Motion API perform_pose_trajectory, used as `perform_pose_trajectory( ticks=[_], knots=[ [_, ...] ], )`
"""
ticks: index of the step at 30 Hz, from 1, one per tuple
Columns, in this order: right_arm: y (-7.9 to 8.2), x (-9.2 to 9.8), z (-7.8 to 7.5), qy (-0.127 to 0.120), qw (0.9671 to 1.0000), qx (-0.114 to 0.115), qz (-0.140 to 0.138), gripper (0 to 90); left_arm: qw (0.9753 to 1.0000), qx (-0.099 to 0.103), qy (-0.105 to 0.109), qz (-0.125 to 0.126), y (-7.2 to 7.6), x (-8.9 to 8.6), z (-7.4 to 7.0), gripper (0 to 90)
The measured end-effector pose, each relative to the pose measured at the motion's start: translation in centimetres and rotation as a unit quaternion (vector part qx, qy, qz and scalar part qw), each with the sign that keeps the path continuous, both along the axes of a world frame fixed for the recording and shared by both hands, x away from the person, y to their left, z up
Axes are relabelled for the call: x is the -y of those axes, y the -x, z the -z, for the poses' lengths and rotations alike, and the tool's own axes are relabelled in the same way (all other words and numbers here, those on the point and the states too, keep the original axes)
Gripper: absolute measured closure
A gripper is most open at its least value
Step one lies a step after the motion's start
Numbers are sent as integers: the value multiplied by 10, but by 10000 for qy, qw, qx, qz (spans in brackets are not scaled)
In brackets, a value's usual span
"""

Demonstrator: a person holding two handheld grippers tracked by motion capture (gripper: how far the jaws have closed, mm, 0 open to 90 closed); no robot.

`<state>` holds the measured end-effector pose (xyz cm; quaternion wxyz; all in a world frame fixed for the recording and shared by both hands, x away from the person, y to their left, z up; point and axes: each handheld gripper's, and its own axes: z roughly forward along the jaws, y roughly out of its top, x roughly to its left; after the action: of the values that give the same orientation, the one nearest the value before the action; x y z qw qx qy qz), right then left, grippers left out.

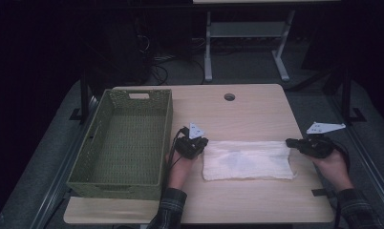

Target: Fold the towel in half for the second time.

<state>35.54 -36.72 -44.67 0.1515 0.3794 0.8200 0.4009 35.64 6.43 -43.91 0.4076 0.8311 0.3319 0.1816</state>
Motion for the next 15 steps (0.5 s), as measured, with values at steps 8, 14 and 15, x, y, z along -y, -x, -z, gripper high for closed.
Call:
perform_pose_trajectory(
  ticks=[8, 14, 15],
  knots=[
    [23, 1, -3, -58, 9999, 8, -93, 860, 9998, 145, 94, 43, 19, -2, -6, 863],
    [37, 2, 0, -43, 9998, -56, -161, 861, 9997, 195, 27, 148, 31, -4, -7, 863],
    [39, 2, 0, -40, 9998, -80, -161, 861, 9997, 186, 32, 144, 34, -4, -6, 863]
  ],
)
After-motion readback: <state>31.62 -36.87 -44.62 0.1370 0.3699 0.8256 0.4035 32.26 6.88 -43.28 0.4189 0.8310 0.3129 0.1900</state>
